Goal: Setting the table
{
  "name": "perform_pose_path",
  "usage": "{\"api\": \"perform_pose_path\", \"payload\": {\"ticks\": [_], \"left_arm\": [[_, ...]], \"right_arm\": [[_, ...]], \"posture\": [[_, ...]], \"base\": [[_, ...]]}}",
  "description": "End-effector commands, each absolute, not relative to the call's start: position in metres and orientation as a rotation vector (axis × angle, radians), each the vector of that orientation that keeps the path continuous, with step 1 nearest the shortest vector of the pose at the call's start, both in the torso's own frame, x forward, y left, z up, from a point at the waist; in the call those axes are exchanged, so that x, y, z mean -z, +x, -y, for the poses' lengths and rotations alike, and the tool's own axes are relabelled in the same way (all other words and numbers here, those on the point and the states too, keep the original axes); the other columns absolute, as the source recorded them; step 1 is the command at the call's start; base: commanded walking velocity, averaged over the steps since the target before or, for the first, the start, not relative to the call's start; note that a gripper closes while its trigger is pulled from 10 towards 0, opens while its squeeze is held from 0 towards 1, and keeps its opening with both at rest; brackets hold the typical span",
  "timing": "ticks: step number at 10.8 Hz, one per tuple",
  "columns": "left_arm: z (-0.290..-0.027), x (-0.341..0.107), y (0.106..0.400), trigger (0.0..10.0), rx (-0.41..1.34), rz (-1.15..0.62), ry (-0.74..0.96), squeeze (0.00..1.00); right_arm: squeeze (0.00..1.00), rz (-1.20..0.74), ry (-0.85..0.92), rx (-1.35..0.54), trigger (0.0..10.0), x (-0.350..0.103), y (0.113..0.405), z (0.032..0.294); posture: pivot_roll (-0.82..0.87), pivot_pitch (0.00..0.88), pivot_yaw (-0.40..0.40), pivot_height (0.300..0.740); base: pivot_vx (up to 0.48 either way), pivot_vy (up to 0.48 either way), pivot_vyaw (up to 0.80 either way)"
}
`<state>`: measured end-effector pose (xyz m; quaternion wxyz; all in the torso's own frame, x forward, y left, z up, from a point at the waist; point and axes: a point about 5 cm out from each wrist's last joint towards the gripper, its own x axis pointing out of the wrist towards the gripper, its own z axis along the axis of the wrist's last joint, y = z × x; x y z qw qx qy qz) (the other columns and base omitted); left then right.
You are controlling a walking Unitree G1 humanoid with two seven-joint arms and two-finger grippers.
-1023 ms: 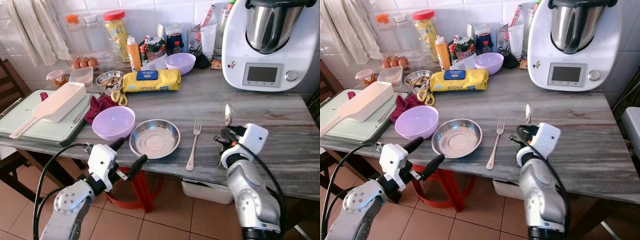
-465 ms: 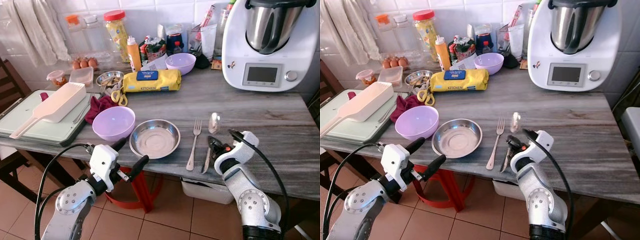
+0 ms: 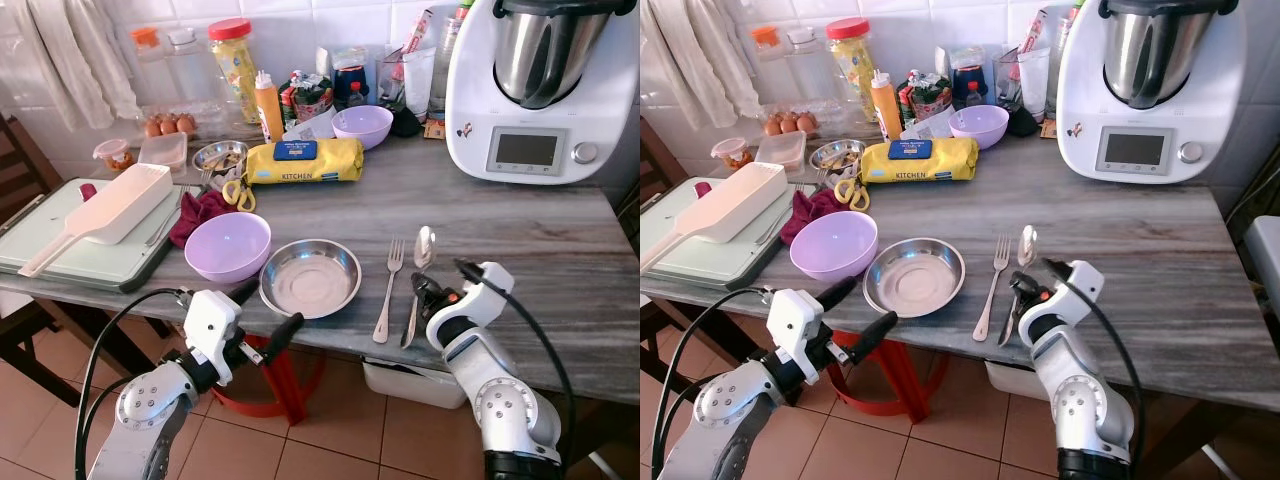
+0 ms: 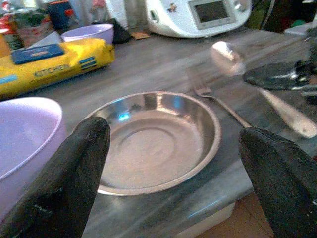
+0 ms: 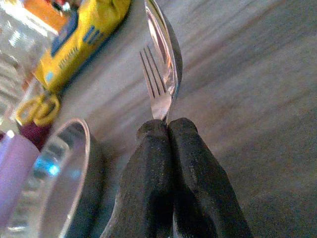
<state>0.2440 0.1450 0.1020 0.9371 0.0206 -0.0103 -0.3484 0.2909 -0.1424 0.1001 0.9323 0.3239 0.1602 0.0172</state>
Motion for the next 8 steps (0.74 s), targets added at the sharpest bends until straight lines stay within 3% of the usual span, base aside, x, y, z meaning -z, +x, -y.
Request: {"api": "perform_pose_path", "payload": {"ticks": [1,3,6,8], "left_arm": [[-0.145,-0.105,0.245,10.0,0.736,0.030,0.049,0.00],[-0.141,-0.104,0.247,10.0,0.764,0.021,0.063,0.00],[-0.115,-0.095,0.254,10.0,0.908,0.036,0.147,0.00],[-0.119,-0.099,0.264,10.0,0.986,0.054,0.229,0.00]], "right_arm": [[0.00,-0.418,0.648,0.003,10.0,-0.085,0.284,0.142],[0.00,-0.467,0.557,0.041,10.0,-0.082,0.283,0.151],[0.00,-0.486,0.479,0.084,10.0,-0.081,0.281,0.164],[0.00,-0.495,0.482,0.109,10.0,-0.080,0.274,0.169]], "posture": [[-0.03,0.000,0.117,0.740],[-0.04,0.000,0.106,0.740],[-0.06,0.000,0.096,0.740],[-0.08,0.000,0.106,0.740]], "base": [[0.000,0.000,0.00],[0.000,0.000,0.00],[0.000,0.000,0.00],[0.000,0.000,0.00]]}}
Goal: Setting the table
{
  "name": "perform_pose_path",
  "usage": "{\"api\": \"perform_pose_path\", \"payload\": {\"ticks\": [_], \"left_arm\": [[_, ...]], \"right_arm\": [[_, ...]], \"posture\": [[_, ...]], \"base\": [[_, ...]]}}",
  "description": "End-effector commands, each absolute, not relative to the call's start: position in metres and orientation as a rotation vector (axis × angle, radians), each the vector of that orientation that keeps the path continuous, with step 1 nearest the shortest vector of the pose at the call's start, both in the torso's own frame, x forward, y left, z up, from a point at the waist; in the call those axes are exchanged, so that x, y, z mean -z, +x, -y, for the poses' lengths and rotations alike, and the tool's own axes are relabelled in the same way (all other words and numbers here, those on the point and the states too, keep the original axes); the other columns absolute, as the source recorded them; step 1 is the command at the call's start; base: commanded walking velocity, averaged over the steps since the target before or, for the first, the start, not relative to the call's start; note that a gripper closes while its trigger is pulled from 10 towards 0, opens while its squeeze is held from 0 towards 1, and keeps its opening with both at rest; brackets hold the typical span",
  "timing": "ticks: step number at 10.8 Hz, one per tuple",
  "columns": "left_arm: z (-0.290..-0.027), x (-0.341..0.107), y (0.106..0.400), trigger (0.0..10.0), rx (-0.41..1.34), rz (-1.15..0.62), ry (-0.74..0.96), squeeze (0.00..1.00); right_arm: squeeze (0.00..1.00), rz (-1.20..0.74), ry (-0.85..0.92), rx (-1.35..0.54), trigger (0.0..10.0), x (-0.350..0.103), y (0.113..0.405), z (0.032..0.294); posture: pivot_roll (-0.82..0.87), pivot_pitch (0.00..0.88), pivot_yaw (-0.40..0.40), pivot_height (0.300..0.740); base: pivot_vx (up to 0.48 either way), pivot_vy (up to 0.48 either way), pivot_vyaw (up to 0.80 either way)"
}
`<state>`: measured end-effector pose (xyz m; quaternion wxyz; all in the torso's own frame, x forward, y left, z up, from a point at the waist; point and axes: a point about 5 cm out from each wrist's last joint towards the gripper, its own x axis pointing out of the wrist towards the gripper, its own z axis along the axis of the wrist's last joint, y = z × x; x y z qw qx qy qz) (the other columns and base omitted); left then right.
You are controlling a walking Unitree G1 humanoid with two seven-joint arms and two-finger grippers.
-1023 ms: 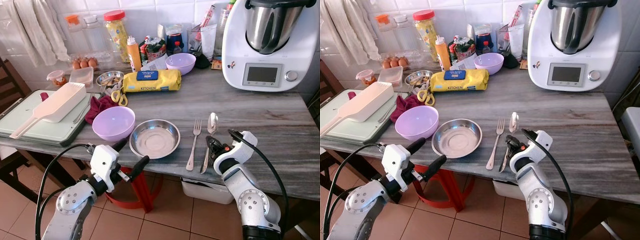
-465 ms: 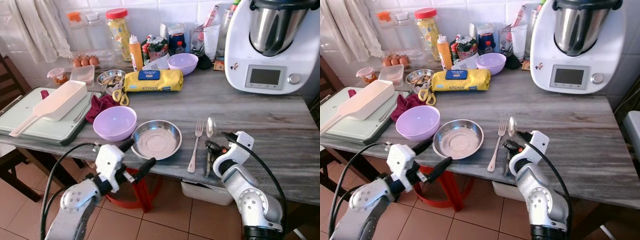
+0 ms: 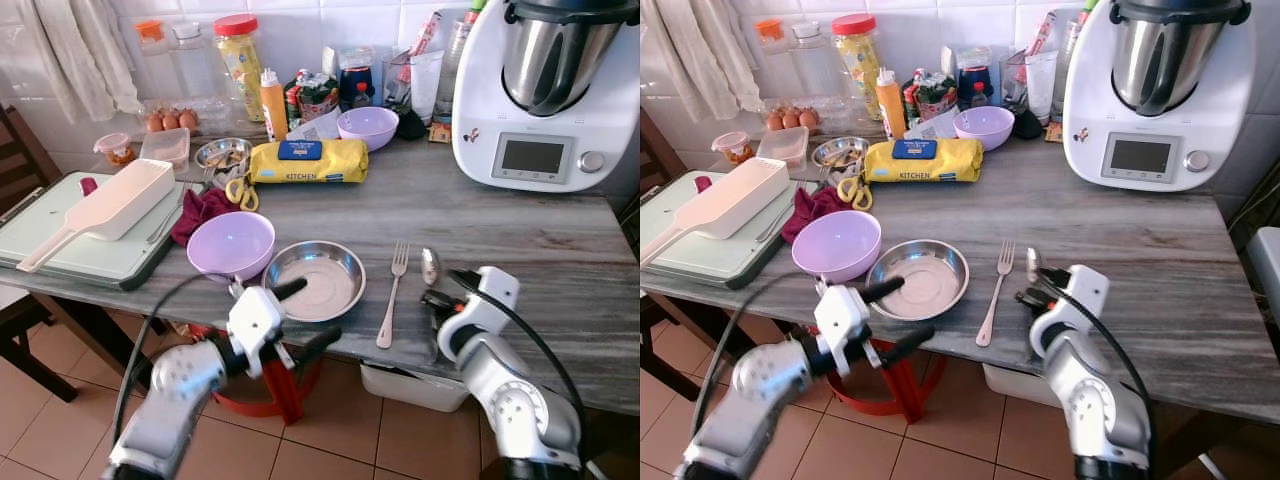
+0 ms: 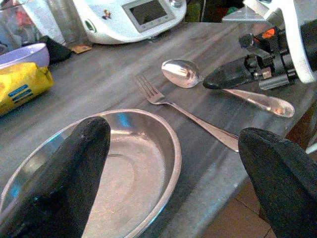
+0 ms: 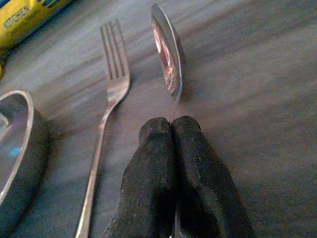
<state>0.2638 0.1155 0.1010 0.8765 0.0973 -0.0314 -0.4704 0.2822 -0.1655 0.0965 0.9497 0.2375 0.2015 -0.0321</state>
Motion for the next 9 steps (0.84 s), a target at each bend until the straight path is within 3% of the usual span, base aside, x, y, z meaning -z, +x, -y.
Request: {"api": "perform_pose_path", "payload": {"ticks": [1,4,5,6,7,8,9], "left_arm": [[-0.120,-0.099,0.265,10.0,1.023,0.052,0.253,0.00],[-0.112,-0.098,0.266,10.0,1.037,0.064,0.229,0.00],[-0.110,-0.096,0.264,10.0,1.034,0.066,0.217,0.00],[-0.107,-0.094,0.262,10.0,1.011,0.068,0.191,0.00],[-0.106,-0.093,0.261,10.0,0.992,0.069,0.177,0.00],[-0.106,-0.094,0.261,10.0,0.978,0.073,0.168,0.00],[-0.106,-0.094,0.261,10.0,0.967,0.074,0.164,0.00]], "right_arm": [[0.00,-0.494,0.495,0.111,10.0,-0.080,0.272,0.170],[0.00,-0.499,0.503,0.129,10.0,-0.082,0.269,0.173],[0.40,-0.496,0.492,0.126,10.0,-0.084,0.271,0.177],[0.37,-0.488,0.492,0.103,10.0,-0.086,0.278,0.182],[0.91,-0.488,0.495,0.090,10.0,-0.088,0.282,0.185],[1.00,-0.495,0.498,0.081,10.0,-0.089,0.285,0.187],[1.00,-0.500,0.488,0.078,10.0,-0.089,0.286,0.188]], "posture": [[-0.08,0.000,0.111,0.740],[-0.10,0.000,0.114,0.740],[-0.10,0.000,0.112,0.740],[-0.10,0.000,0.105,0.740],[-0.09,0.000,0.098,0.740],[-0.09,0.000,0.096,0.740],[-0.08,0.000,0.091,0.740]], "base": [[0.000,0.000,0.00],[0.000,0.000,0.00],[0.000,0.000,0.00],[0.000,0.000,0.00],[0.000,0.000,0.00],[0.000,0.000,0.00],[0.000,0.000,0.00]]}}
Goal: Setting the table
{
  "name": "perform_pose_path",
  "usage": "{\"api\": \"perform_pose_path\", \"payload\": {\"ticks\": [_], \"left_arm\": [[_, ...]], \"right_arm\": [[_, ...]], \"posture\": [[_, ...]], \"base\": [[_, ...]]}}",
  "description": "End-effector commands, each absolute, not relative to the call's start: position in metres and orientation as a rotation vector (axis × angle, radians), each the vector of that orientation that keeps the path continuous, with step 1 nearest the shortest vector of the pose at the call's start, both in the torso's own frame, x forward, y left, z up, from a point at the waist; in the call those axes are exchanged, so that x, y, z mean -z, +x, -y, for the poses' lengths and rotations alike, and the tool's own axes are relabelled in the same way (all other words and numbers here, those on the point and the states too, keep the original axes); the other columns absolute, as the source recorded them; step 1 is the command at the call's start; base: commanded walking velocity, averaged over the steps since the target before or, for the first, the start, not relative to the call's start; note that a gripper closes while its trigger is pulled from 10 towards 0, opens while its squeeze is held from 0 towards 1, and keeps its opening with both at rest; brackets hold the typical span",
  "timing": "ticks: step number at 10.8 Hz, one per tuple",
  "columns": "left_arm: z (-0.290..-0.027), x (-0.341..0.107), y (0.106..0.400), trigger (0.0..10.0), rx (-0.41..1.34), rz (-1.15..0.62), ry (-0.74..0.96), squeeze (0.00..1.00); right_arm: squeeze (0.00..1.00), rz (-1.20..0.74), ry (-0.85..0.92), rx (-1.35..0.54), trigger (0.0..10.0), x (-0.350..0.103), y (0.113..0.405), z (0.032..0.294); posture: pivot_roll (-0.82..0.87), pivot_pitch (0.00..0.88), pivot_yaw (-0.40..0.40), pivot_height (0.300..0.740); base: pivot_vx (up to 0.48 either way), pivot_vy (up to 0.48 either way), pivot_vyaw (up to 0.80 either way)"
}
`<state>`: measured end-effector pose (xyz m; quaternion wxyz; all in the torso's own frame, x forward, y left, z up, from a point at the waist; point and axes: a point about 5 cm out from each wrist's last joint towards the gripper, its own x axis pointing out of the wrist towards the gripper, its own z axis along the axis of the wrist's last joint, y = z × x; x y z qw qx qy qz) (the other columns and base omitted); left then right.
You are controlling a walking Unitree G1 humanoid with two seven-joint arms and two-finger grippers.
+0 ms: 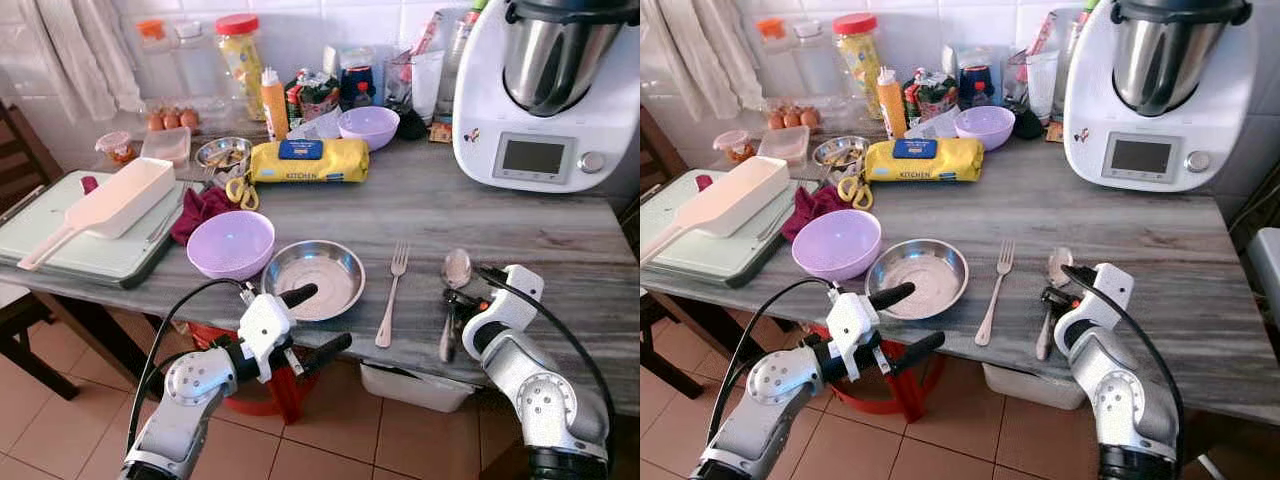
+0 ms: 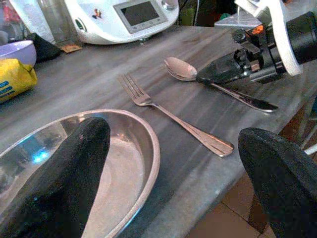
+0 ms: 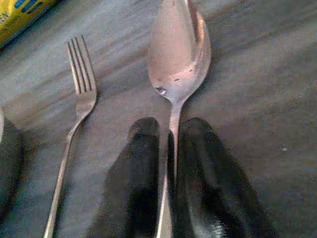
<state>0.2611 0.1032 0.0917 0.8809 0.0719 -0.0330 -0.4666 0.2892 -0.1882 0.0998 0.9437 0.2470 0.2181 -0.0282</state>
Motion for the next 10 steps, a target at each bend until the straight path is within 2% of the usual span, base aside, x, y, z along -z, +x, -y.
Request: {"api": "perform_pose_path", "payload": {"ticks": [1,8,9,10], "left_arm": [[-0.107,-0.094,0.261,10.0,0.953,0.074,0.161,0.00],[-0.110,-0.102,0.266,10.0,0.885,0.094,0.133,0.00],[-0.111,-0.107,0.268,10.0,0.869,0.104,0.119,0.00],[-0.110,-0.109,0.268,10.0,0.871,0.108,0.102,0.00]], "right_arm": [[1.00,-0.528,0.533,0.037,10.0,-0.087,0.287,0.186],[1.00,-0.456,0.293,0.007,10.0,-0.105,0.293,0.186],[0.88,-0.412,0.214,-0.001,10.0,-0.113,0.293,0.187],[0.82,-0.396,0.196,0.001,10.0,-0.116,0.292,0.188]], "posture": [[-0.08,0.000,0.094,0.740],[-0.08,0.000,0.102,0.740],[-0.08,0.000,0.102,0.740],[-0.08,0.000,0.102,0.740]], "base": [[0.000,0.000,0.00],[0.000,0.000,0.00],[0.000,0.000,0.00],[0.000,0.000,0.00]]}}
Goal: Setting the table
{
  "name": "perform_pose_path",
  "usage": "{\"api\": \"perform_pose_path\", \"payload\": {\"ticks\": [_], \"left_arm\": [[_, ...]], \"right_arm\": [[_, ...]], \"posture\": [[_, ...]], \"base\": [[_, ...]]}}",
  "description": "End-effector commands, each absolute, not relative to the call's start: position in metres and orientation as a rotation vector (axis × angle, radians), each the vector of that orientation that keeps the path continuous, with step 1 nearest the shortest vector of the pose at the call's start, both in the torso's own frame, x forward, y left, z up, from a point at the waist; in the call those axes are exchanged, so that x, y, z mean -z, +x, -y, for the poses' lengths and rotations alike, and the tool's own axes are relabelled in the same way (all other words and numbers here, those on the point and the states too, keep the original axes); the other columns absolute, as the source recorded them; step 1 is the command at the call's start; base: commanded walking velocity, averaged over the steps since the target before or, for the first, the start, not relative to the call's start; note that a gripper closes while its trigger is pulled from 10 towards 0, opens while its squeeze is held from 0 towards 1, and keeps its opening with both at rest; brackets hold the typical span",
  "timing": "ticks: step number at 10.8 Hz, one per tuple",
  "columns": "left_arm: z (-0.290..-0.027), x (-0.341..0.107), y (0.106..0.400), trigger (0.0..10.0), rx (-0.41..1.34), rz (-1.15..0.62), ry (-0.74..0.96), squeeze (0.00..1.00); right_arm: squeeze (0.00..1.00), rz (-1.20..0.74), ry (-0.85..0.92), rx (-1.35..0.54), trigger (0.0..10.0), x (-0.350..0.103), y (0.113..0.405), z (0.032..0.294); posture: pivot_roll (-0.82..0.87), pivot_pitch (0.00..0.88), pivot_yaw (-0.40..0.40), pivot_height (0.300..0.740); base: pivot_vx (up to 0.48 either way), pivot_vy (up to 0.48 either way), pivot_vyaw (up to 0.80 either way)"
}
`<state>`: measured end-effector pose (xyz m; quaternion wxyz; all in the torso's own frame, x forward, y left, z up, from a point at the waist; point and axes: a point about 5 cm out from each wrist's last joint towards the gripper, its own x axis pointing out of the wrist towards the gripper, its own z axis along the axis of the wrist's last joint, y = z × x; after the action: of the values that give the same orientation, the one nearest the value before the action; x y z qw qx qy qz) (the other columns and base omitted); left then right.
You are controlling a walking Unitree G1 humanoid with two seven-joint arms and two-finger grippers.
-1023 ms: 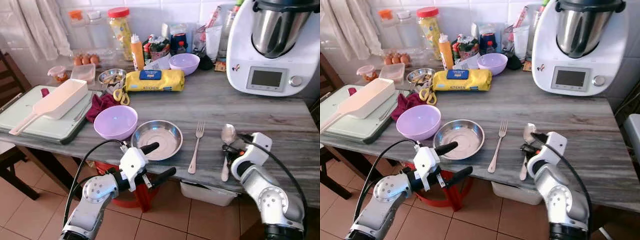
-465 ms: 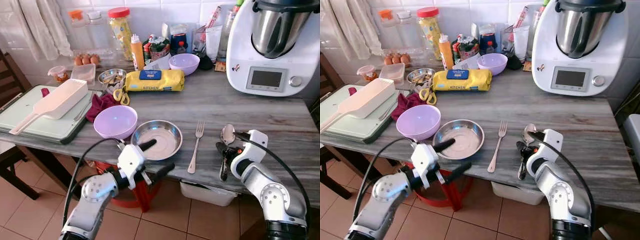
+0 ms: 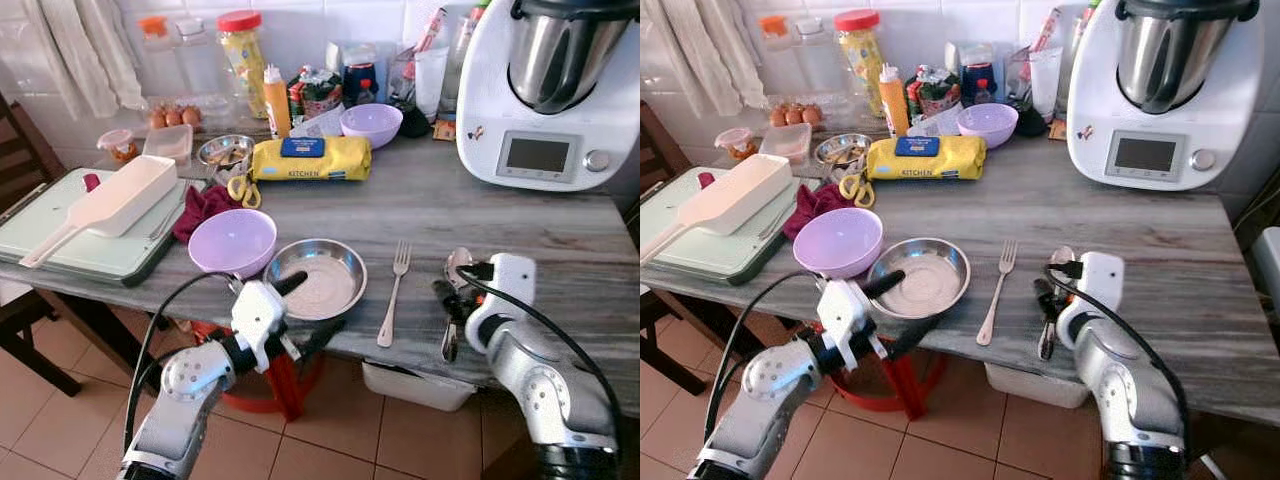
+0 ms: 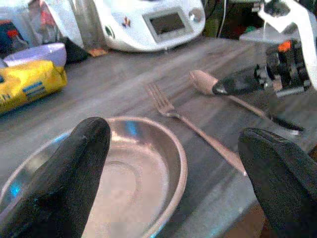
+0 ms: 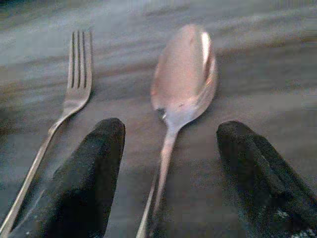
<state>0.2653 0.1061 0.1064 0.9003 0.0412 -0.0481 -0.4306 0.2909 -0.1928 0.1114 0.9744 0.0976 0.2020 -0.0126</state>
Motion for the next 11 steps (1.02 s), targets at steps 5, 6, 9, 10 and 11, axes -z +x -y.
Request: {"api": "perform_pose_path", "payload": {"ticks": [5,6,9,10,11], "left_arm": [[-0.115,-0.109,0.259,10.0,0.956,0.082,0.115,0.00],[-0.114,-0.107,0.258,10.0,0.958,0.076,0.125,0.00],[-0.113,-0.104,0.255,10.0,0.946,0.067,0.110,0.00],[-0.113,-0.104,0.255,10.0,0.945,0.066,0.109,0.00],[-0.112,-0.104,0.255,10.0,0.942,0.067,0.108,0.00]], "right_arm": [[0.82,-0.360,0.187,0.002,10.0,-0.112,0.293,0.189],[0.79,-0.374,0.190,-0.001,10.0,-0.109,0.295,0.189],[0.47,-0.413,0.221,-0.016,10.0,-0.102,0.298,0.185],[0.38,-0.407,0.240,-0.034,10.0,-0.102,0.301,0.181],[0.36,-0.403,0.248,-0.054,10.0,-0.103,0.305,0.177]], "posture": [[-0.08,0.000,0.101,0.740],[-0.07,0.000,0.098,0.740],[-0.07,0.000,0.093,0.740],[-0.07,0.000,0.091,0.740],[-0.07,0.000,0.091,0.740]], "base": [[0.000,0.000,0.00],[0.000,0.000,0.00],[0.000,0.000,0.00],[0.000,0.000,0.00],[0.000,0.000,0.00]]}}
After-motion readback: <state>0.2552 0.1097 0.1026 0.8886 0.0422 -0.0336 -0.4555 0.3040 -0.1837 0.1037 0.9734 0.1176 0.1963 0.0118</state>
